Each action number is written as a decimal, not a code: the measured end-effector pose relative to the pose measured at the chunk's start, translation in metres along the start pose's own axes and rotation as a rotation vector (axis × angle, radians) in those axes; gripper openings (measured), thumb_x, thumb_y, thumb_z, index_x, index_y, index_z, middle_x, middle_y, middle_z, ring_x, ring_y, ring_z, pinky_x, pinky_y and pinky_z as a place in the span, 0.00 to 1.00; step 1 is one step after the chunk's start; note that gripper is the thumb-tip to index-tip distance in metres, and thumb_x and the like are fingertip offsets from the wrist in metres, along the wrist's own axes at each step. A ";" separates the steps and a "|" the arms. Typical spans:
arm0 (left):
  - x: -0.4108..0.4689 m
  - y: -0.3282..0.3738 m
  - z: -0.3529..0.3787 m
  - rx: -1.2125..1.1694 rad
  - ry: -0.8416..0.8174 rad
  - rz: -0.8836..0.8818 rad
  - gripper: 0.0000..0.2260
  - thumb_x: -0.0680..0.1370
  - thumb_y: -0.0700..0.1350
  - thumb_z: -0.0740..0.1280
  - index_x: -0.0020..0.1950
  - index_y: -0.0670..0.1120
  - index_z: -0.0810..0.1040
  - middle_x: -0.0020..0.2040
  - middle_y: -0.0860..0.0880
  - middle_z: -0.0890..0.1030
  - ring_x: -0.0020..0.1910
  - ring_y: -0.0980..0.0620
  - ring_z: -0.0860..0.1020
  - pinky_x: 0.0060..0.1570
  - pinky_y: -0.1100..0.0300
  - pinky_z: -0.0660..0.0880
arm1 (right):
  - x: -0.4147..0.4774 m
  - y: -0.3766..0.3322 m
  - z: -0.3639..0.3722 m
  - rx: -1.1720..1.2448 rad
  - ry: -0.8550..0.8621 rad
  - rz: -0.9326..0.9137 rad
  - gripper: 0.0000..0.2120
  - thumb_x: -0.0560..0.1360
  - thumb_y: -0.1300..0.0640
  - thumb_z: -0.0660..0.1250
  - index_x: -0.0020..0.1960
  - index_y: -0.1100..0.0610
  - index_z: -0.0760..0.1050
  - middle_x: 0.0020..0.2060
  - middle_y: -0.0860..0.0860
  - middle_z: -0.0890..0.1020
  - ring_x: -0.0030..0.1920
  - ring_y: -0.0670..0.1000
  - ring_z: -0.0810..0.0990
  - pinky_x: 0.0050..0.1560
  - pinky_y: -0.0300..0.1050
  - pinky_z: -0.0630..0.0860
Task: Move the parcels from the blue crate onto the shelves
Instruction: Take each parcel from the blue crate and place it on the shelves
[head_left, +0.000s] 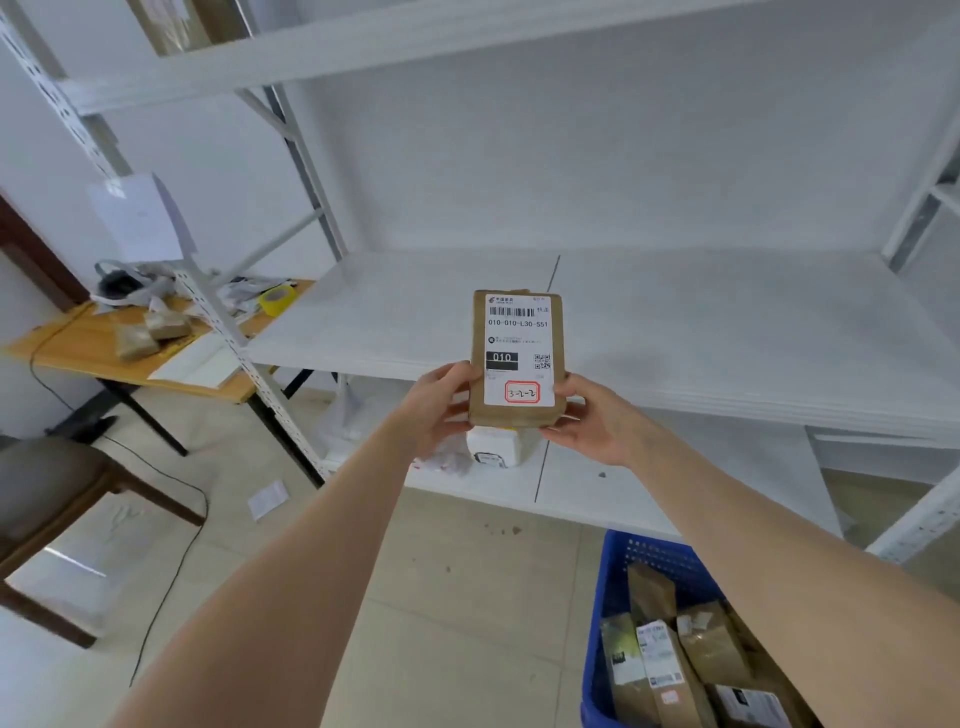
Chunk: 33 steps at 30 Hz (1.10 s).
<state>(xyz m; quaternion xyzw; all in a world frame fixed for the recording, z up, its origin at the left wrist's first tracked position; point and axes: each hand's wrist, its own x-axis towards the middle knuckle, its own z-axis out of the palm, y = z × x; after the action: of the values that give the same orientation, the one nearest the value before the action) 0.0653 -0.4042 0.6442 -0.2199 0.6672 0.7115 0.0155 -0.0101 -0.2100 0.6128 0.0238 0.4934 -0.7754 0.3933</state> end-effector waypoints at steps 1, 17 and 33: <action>0.003 0.007 -0.010 -0.008 0.004 0.016 0.10 0.78 0.46 0.63 0.57 0.45 0.77 0.48 0.48 0.81 0.44 0.48 0.78 0.48 0.53 0.74 | 0.008 -0.003 0.012 -0.004 -0.005 -0.007 0.11 0.74 0.63 0.64 0.54 0.53 0.78 0.51 0.57 0.79 0.55 0.57 0.77 0.66 0.53 0.72; 0.129 0.104 -0.186 0.106 0.064 0.101 0.13 0.78 0.45 0.62 0.62 0.46 0.76 0.51 0.47 0.81 0.48 0.48 0.79 0.55 0.51 0.75 | 0.204 -0.056 0.163 -0.073 -0.074 -0.034 0.11 0.74 0.64 0.63 0.53 0.55 0.78 0.51 0.57 0.79 0.53 0.57 0.77 0.64 0.54 0.72; 0.221 0.187 -0.313 0.184 -0.217 0.219 0.11 0.78 0.43 0.61 0.59 0.48 0.78 0.49 0.49 0.84 0.47 0.49 0.81 0.52 0.51 0.77 | 0.284 -0.088 0.273 -0.163 0.052 -0.254 0.12 0.75 0.54 0.68 0.57 0.54 0.77 0.49 0.51 0.82 0.47 0.51 0.81 0.62 0.51 0.73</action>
<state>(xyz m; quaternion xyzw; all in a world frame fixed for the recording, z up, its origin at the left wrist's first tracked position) -0.1019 -0.7841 0.7422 -0.0656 0.7439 0.6644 0.0300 -0.1659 -0.5725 0.6980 -0.0509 0.5638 -0.7755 0.2797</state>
